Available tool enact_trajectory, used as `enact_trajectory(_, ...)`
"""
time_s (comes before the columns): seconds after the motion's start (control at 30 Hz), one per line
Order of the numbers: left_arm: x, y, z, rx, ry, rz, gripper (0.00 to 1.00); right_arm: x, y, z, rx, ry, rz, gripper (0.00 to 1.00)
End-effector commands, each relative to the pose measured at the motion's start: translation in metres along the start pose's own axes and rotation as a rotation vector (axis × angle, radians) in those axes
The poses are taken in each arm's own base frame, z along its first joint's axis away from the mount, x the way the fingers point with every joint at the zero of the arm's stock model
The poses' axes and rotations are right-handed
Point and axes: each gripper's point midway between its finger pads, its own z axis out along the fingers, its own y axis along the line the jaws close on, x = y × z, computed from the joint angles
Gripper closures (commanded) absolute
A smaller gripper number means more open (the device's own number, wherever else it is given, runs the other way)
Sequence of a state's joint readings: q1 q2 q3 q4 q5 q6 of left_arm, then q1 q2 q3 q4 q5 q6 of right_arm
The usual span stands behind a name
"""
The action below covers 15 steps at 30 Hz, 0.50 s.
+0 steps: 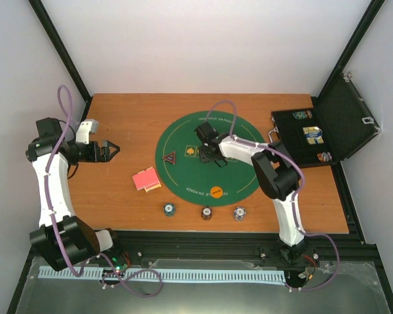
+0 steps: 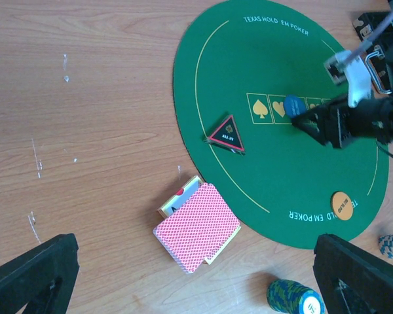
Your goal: Distribute texas hold em gaming equipment
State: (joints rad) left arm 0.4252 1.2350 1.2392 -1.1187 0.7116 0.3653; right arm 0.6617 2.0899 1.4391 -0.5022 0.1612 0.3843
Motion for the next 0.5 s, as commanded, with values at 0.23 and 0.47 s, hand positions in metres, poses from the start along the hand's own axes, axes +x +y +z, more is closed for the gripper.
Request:
enact_trajectory(0.23, -0.017, -0.002, -0.004, 0.021, -0.015, 0.045, 0.0, -0.065, -0.047, 0.057, 0.085, 0.04, 0.064, 0.6)
enact_trajectory(0.47, -0.017, -0.002, -0.002, 0.029, -0.008, 0.047, 0.0, -0.096, -0.068, 0.068, 0.103, 0.046, 0.093, 0.59)
